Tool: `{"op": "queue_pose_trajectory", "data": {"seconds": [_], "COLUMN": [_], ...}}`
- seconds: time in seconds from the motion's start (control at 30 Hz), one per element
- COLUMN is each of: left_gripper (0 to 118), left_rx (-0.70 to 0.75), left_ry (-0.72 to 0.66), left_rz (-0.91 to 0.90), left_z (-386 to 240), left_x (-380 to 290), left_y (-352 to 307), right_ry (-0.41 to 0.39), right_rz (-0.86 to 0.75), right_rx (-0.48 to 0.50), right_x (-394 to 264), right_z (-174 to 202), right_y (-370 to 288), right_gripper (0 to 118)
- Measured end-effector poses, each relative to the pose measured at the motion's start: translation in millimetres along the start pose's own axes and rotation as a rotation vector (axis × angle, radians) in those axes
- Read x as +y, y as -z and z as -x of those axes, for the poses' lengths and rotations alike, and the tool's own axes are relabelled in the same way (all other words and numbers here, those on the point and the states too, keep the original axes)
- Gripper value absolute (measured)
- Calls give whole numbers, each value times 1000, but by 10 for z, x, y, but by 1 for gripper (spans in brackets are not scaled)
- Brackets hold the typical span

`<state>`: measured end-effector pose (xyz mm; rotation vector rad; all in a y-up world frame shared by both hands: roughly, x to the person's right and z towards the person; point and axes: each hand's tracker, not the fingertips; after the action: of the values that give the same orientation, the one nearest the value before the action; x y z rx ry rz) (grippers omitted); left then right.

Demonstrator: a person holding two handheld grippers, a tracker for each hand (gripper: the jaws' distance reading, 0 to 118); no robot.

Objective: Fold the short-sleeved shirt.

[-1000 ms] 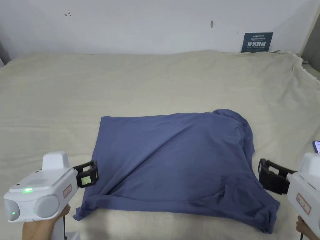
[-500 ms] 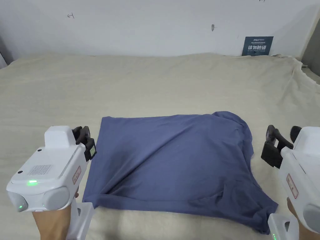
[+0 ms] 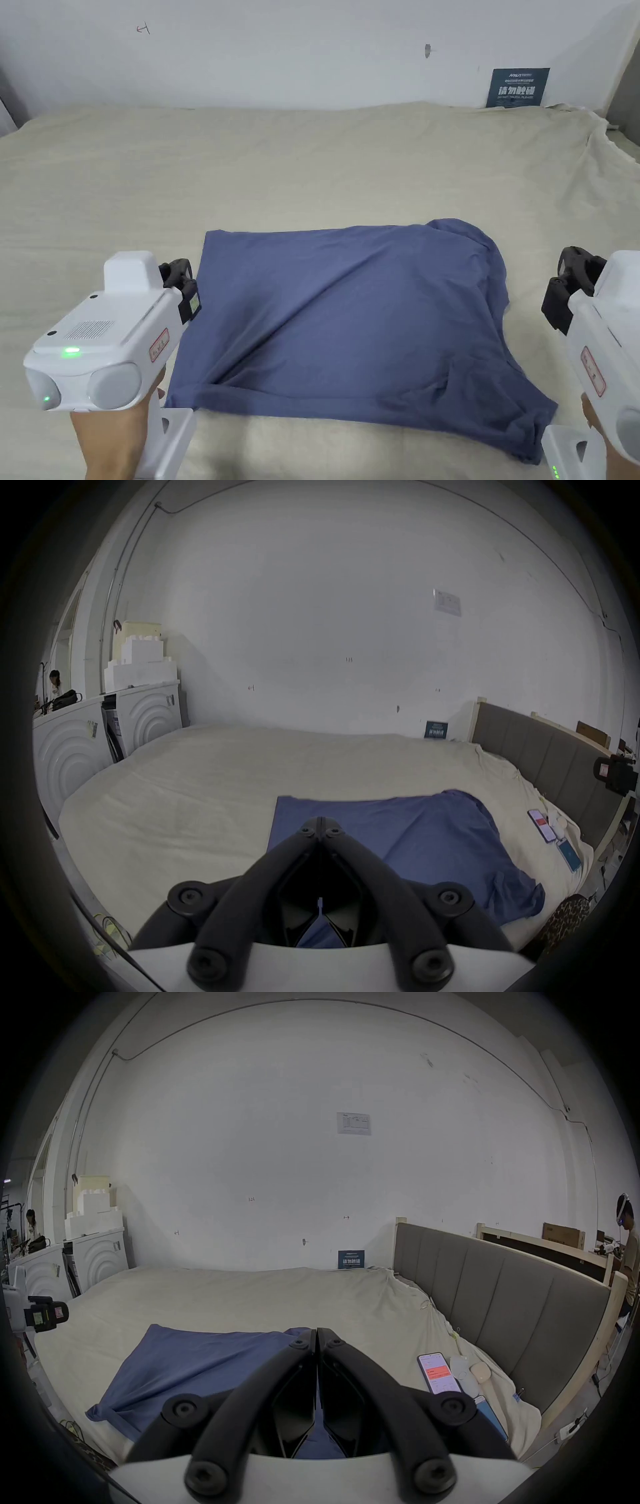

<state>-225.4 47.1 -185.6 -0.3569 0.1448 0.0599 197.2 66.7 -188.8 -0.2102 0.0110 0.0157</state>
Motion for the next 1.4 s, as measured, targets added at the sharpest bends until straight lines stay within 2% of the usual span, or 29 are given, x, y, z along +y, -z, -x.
{"op": "queue_pose_trajectory", "data": {"seconds": [0.2,0.27,0.37,0.4,0.43,0.5,0.53,0.77,0.83,0.87,0.9,0.97,1.03,1.07,1.1,1.27,1.33,1.37,1.4], "left_gripper": [0,9,38,59,72,92,95,93,78,65,46,30,26,14,11,10,10,10,10], "left_rx": [12,34,49,66,83,113,121,198,193,184,163,51,83,46,58,48,42,39,36], "left_ry": [-58,-86,-104,-109,-119,-120,-114,-84,-88,-83,-76,-119,-118,-141,-147,-74,-68,-68,-71], "left_rz": [221,303,409,441,476,527,543,634,643,644,646,646,640,628,622,599,590,587,586], "left_z": [160,232,358,397,440,506,534,684,701,705,704,710,698,697,687,631,645,656,667], "left_x": [-201,-320,-567,-658,-750,-895,-982,-1369,-1431,-1452,-1478,-1492,-1439,-1409,-1381,-1277,-1248,-1233,-1219], "left_y": [273,373,500,522,557,620,633,794,818,833,841,841,823,808,800,722,700,692,685], "right_ry": [11,7,13,13,12,11,9,8,6,7,10,15,15,18,28,85,100,107,116], "right_rz": [12,17,30,36,44,54,61,100,110,115,121,132,145,150,163,342,450,497,534], "right_rx": [4,-1,-4,-6,-8,-10,-9,-6,-8,-7,-6,-7,-8,-8,-2,26,36,32,38], "right_x": [2,-9,-51,-63,-82,-110,-123,-184,-214,-228,-242,-282,-316,-329,-351,-619,-836,-962,-1066], "right_z": [-27,-30,-77,-79,-89,-93,-91,-42,-42,-52,-57,-91,-121,-131,-148,-227,-259,-286,-295], "right_y": [25,40,86,102,115,136,151,163,177,183,193,221,244,252,262,388,467,503,527], "right_gripper": [0,0,0,0,0,0,0,0,0,0,0,0,0,0,0,0,8,20,46]}}
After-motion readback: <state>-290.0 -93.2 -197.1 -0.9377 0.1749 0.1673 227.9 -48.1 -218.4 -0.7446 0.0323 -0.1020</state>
